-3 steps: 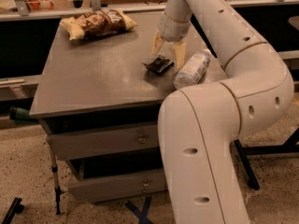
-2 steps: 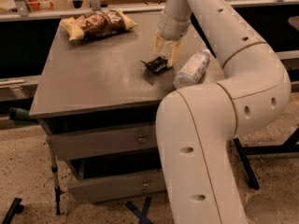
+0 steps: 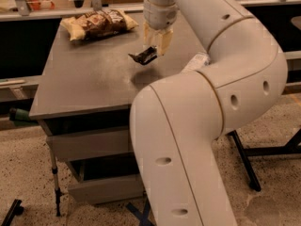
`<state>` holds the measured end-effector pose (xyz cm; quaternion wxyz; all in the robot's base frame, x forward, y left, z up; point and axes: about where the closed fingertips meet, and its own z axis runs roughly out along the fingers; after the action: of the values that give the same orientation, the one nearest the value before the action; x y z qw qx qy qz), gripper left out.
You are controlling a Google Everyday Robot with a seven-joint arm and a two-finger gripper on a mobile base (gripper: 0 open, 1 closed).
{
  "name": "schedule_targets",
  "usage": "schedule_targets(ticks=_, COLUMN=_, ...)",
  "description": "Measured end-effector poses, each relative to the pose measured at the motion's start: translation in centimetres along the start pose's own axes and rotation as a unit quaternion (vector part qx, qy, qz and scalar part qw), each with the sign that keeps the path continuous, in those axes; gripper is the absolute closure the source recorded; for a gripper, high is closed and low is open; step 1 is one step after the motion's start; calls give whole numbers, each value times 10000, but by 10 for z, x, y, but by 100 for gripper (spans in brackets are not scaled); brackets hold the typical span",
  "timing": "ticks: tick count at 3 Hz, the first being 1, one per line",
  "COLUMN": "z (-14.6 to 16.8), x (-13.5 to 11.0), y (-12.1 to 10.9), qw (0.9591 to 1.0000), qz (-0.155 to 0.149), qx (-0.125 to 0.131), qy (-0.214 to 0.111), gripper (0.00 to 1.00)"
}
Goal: Pick rxbar chocolate
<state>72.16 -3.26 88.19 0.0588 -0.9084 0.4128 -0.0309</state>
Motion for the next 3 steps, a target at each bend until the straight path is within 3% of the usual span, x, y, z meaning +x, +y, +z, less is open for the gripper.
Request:
schedule_targets(ticks=1, z=-43, x=-23, y=-2, qw=9991, qz=309, qx=114, qy=258, gripper=100)
schedule_targets(ticks=2, z=-88, x=-47, y=4, qw=9953, qz=802, qx=547, qy=-51, gripper=100)
schedule_targets(ticks=3, z=-97, x=-53, y=15, qw=9774, qz=1558, qx=853, qy=-1144, gripper=100)
